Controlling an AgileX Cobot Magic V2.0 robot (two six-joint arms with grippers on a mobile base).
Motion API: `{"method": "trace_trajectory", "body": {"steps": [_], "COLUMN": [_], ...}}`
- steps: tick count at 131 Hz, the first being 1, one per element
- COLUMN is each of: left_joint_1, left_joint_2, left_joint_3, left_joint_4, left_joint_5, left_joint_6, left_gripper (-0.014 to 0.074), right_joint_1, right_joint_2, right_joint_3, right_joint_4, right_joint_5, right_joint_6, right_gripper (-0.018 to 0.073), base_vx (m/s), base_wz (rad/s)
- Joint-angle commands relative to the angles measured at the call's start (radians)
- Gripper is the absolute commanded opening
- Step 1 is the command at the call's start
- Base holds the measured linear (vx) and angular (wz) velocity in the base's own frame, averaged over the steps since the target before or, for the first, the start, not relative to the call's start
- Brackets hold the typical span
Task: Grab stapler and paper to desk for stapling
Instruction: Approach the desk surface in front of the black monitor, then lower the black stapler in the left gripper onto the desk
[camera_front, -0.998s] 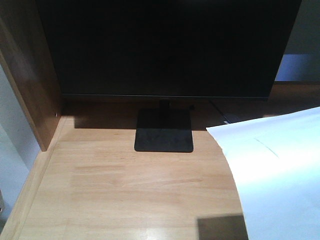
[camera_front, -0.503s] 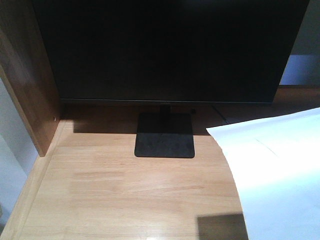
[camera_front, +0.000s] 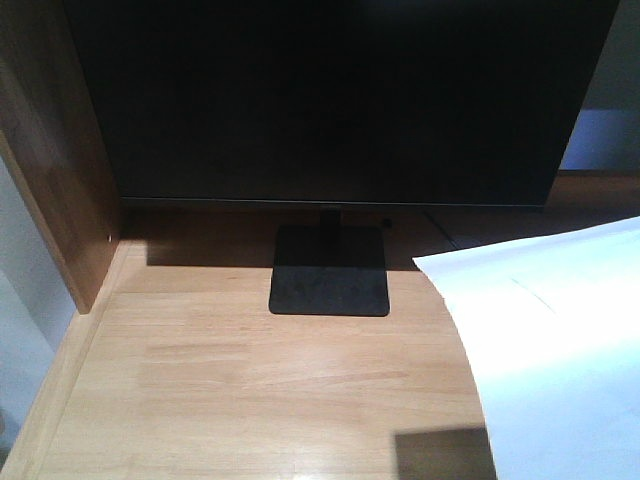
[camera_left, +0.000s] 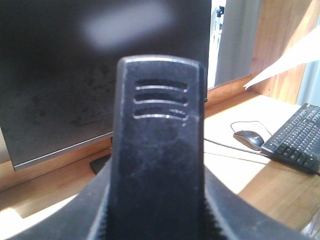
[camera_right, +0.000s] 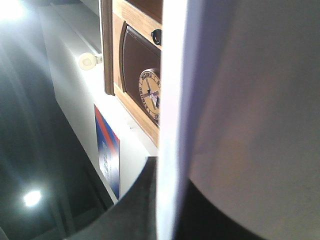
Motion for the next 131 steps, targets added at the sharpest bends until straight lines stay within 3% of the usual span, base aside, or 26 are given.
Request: {"method": "trace_trajectory", "body": {"steps": [1, 91, 112, 131], "left_joint_1": [-0.003, -0.003, -0.003, -0.003], "left_joint_2": [0.015, 0.018, 0.077, 0.191], "left_joint_3": [-0.026, -0.026, -0.026, -0.026], "left_joint_4": [-0.017, -0.016, -0.029, -0.159], "left_joint_5": [-0.115, -0.174, -0.237, -0.285], "left_joint_6": [-0.002, 0.001, 0.095, 0.225], "left_gripper": [-0.0006, -0.0006, -0.0006, -0.0006], "right_joint_1": [-0.005, -0.005, -0.005, -0.005], "right_joint_2": [0.009, 0.009, 0.009, 0.009], "right_joint_3": [-0.032, -0.032, -0.032, -0.032], "right_joint_4": [0.0, 0.0, 0.0, 0.0], "right_joint_5": [-0.045, -0.045, -0.045, -0.045], "right_joint_6": [-0.01, -0.01, -0.01, -0.01], "right_gripper": [-0.0006, -0.0006, -0.0006, -0.0006], "base_vx": [0.0, 0.0, 0.0, 0.0], "base_wz": [0.0, 0.0, 0.0, 0.0]}}
